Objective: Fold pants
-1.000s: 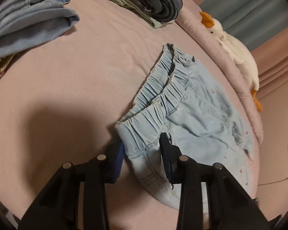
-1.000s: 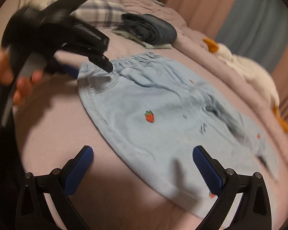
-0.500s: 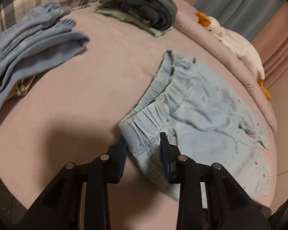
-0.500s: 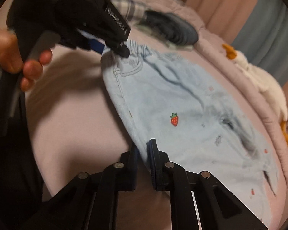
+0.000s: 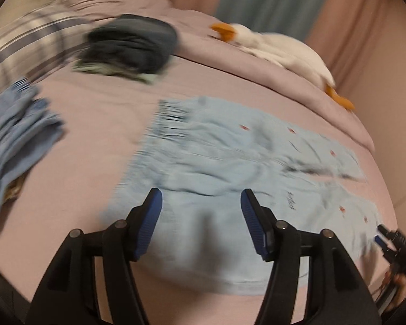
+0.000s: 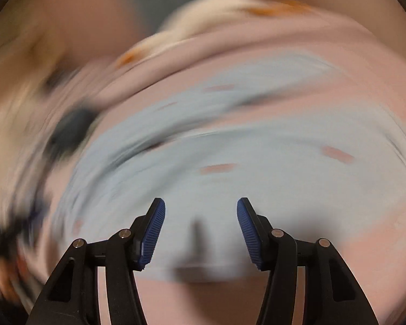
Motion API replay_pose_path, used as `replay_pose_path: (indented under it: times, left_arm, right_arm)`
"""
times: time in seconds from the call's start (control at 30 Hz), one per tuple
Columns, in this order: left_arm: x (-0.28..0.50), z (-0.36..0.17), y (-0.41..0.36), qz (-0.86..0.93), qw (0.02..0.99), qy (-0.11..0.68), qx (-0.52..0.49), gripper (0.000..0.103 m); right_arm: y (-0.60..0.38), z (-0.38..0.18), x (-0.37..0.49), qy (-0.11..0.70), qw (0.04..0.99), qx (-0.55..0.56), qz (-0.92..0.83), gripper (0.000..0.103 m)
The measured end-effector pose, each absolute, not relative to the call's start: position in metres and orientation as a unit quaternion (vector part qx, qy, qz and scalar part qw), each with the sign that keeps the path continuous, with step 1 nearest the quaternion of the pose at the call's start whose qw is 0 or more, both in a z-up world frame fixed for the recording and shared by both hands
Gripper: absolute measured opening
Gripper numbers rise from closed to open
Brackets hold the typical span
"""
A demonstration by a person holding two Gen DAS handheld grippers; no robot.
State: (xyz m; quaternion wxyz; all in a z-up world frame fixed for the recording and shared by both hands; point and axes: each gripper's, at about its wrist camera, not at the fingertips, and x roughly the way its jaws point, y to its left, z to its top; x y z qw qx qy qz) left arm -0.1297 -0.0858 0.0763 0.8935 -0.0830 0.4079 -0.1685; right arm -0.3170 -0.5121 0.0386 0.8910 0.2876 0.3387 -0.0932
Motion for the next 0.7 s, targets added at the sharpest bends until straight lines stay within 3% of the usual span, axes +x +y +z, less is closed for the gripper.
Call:
replay_pose_path:
  times: [0.17,0.37,0.43,0.47,0.5,0.7]
  left_arm:
    - [-0.115,0.051,-0.121,-0.173,0.883,0.434,-0.040,0.060]
    - [-0.108,0.019,-0.122,-0.139,0.874,0.466,-0.013,0.060]
    - [-0.107,0.019,-0.125,-0.139,0.875,0.464,0.006,0.060]
    - [-0.106,0.019,-0.127,-0.137,0.874,0.465,0.010,0.060]
    - [-0.105,0.019,-0.127,-0.136,0.874,0.467,0.009,0.060]
    - [-0.106,0.018,-0.129,-0.137,0.876,0.462,0.028,0.060]
  right_arm:
    - [-0.617,0.018,-0.408,0.272,0.833,0.392,-0.278,0.056]
    - [-0.659,-0.004,-0.412,0.261,0.814,0.425,-0.298,0.055]
    - [-0.664,0.000,-0.400,0.268,0.827,0.395,-0.296,0.045]
    - [-0.665,0.001,-0.392,0.273,0.832,0.382,-0.297,0.020]
    - [-0.668,0.001,-0.383,0.283,0.834,0.378,-0.284,0.007]
    - [-0.668,0.012,-0.400,0.277,0.833,0.354,-0.322,0.005]
